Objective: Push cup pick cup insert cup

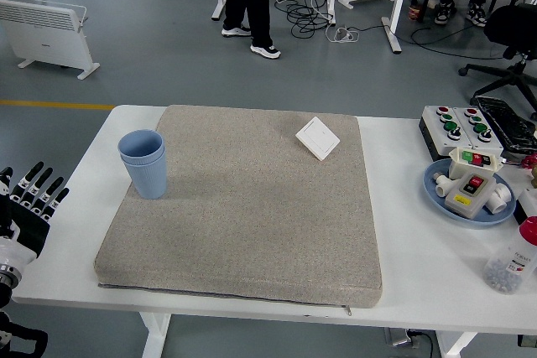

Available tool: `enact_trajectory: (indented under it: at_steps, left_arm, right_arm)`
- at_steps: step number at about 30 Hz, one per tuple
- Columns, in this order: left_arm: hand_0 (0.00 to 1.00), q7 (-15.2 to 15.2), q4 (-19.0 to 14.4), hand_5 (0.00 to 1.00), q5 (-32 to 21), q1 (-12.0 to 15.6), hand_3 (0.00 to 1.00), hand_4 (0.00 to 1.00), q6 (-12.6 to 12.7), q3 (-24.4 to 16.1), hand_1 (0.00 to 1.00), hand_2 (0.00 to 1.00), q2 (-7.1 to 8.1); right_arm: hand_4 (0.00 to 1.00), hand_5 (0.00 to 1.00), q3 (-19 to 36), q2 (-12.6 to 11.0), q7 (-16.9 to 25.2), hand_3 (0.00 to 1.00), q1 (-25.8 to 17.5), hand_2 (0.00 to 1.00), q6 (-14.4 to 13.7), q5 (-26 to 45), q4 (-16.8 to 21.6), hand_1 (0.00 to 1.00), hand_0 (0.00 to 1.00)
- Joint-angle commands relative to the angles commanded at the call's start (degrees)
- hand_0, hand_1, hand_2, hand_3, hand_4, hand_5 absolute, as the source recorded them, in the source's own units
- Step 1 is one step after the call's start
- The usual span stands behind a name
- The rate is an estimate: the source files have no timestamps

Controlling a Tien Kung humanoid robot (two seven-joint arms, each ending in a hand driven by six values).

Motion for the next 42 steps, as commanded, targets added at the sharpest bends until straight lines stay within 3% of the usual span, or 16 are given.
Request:
enact_trajectory:
  at_steps: [42]
  left_arm:
    - [0.836,0.0,0.1,0.998,-0.8,-0.3,0.812,0.603,0.0,0.4,0.854,0.908,0.00]
  right_arm:
    - [0.149,0.487,-0.4,0.0,-0.1,0.581,0.6,0.706,-0.3,0.0,0.0,0.698,0.781]
